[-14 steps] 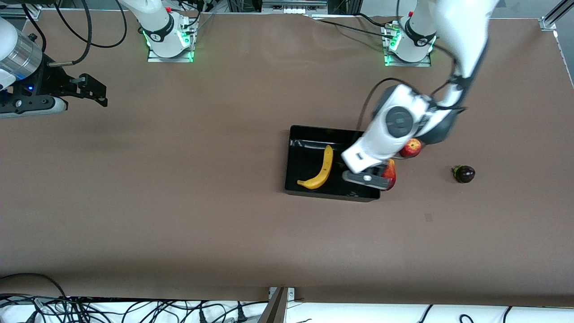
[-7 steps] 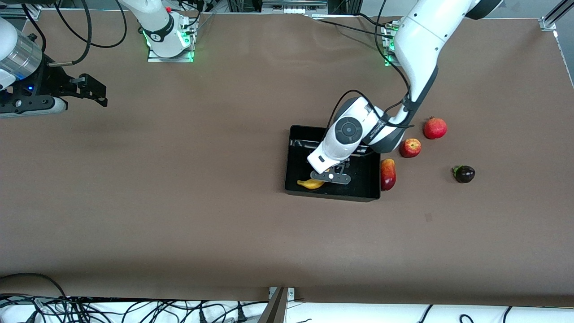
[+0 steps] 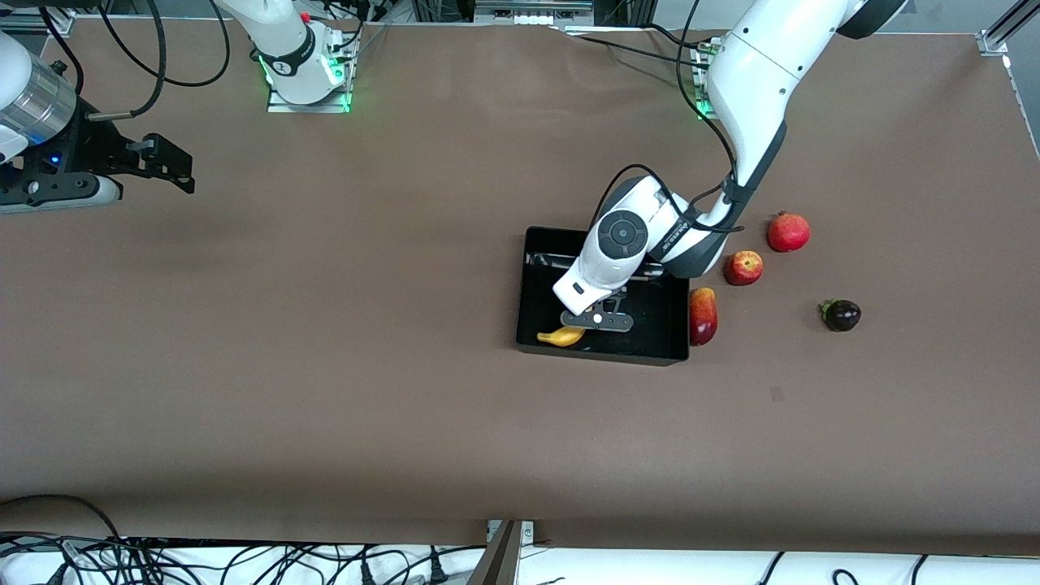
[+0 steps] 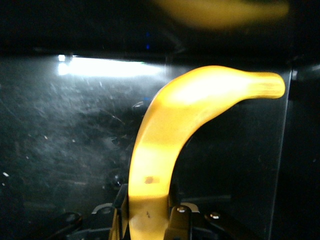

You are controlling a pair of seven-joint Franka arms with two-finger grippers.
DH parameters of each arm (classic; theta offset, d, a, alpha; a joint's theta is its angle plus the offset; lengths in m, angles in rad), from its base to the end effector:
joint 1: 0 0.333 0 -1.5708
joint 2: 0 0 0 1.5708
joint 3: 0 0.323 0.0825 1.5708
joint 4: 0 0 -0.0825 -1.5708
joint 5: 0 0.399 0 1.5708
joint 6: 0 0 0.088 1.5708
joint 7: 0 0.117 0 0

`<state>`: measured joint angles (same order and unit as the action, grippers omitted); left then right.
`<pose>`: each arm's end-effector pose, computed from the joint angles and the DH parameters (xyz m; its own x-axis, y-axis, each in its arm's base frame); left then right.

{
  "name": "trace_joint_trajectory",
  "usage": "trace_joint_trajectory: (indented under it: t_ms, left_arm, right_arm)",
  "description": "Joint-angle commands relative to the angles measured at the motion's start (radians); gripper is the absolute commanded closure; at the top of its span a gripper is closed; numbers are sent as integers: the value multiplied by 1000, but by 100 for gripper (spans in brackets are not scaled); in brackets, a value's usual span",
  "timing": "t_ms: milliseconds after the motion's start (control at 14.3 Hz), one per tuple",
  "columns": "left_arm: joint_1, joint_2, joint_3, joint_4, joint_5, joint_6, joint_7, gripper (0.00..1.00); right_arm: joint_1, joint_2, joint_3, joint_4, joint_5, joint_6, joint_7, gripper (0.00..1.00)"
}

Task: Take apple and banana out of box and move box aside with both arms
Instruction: 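Reach the left gripper into the tray and grasp the yellow banana, then lift the banana out of the tray with the left gripper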

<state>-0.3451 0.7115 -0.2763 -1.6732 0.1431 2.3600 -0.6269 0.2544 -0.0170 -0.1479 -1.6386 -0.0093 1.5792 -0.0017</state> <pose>0.5780 -0.3875 0.1865 0.9987 -0.0330 -0.0397 -0.0303 -0.9973 0.0676 0.5597 0.0581 0.5988 0.9932 0.1081 -0.0426 0.1085 -0.9941 0.0067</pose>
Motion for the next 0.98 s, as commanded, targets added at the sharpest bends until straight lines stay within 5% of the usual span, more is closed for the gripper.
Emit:
trace_joint_trajectory:
  t_ms: [0,490,910]
  left_arm:
    - [17,-81,0,26,24,-94,-14,100]
    - [109,-182,-9,185,0,-447,68,100]
    - [424,-146,2,207,4,-574,401,100]
  right_arm:
    - [-7,3,5,13,-15,-7,-6,0]
    - [-7,3,5,14,-15,-7,-8,0]
    - [-9,3,5,13,-15,-7,-8,0]
